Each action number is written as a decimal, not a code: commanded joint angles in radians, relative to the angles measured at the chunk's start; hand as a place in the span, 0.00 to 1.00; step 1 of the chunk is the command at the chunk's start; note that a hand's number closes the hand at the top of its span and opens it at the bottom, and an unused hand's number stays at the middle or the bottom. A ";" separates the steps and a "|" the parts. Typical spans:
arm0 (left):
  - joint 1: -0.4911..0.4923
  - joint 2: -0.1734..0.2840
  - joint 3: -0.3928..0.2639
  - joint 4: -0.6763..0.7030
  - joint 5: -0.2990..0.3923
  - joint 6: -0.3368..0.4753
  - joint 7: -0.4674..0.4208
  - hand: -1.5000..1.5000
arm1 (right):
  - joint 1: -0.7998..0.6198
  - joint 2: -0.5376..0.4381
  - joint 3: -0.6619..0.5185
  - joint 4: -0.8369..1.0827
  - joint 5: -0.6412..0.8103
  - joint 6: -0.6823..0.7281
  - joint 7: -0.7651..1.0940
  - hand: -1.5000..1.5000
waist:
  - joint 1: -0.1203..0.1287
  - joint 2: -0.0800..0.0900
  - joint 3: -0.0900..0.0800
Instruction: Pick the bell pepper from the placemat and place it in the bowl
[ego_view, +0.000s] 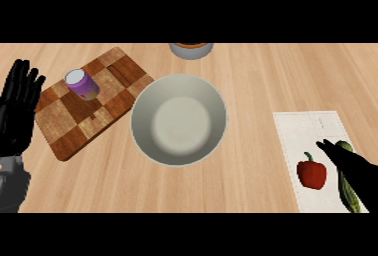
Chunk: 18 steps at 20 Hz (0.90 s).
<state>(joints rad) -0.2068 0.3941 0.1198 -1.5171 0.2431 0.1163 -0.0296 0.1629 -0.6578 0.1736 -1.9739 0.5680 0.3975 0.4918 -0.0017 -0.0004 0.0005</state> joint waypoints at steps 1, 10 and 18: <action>-0.039 0.003 0.048 0.061 0.006 -0.038 -0.020 0.50 | 0.022 0.021 -0.039 0.070 0.050 -0.020 -0.133 0.00 | -0.003 0.000 0.000; -0.078 -0.023 0.053 0.058 -0.038 -0.047 0.033 0.50 | -0.055 0.112 -0.041 0.160 0.138 0.020 -0.217 0.00 | -0.001 0.000 0.000; -0.049 -0.050 0.083 0.069 -0.052 -0.079 -0.006 0.50 | -0.105 0.199 -0.050 0.253 0.226 0.030 -0.216 0.00 | 0.001 0.000 -0.001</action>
<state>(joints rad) -0.2515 0.3586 0.1871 -1.4749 0.1949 0.0580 -0.0177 0.0957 -0.4955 0.1416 -1.7653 0.7639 0.4083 0.2852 -0.0013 -0.0001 0.0002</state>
